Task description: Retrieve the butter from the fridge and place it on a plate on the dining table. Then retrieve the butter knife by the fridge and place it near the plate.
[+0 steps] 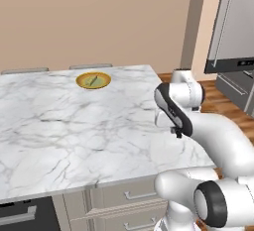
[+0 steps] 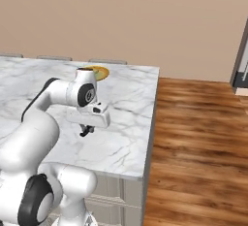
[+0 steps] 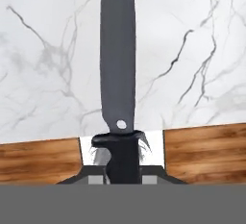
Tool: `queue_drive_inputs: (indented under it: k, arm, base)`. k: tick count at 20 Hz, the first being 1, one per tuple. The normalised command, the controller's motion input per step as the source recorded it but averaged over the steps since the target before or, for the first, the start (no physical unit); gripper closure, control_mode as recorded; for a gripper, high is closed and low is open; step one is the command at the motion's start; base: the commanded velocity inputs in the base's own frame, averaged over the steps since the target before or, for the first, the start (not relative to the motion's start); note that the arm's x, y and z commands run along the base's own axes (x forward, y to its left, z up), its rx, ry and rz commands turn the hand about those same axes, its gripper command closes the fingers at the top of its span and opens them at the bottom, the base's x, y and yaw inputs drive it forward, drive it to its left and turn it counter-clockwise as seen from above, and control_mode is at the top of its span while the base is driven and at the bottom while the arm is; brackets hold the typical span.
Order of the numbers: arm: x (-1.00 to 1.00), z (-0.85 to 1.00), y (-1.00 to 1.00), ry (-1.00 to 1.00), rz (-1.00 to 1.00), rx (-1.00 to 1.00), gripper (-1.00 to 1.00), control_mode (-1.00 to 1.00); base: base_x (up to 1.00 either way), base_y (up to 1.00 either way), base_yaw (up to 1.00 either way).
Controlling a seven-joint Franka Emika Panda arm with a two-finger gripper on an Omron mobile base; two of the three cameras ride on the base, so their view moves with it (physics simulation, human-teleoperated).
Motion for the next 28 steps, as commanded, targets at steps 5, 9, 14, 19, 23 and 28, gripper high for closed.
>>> queue_drive_inputs:
  k: [5,9,14,19,23,28]
  arm:
    - [-0.95,0.93,0.0,-0.1,-0.01,0.03,1.0,-1.0]
    - [-0.45,0.8,0.06,-0.14,0.0,0.0,1.0,-1.0]
    - [-0.42,0.29,0.12,-0.04,0.0,-0.03,1.0,-1.0]
    - [-0.09,0.0,0.0,0.0,0.0,0.0,1.0,-1.0]
    - [0.0,0.0,0.0,0.0,0.0,0.0,1.0,-1.0]
    - [-0.05,0.0,0.0,0.0,0.0,0.0,1.0,1.0]
  base:
    - [0.0,0.0,0.0]
    - [0.0,0.0,0.0]
    - [0.0,0.0,0.0]
    - [0.0,0.0,0.0]
    - [0.0,0.0,0.0]
    - [-0.14,-0.01,0.0]
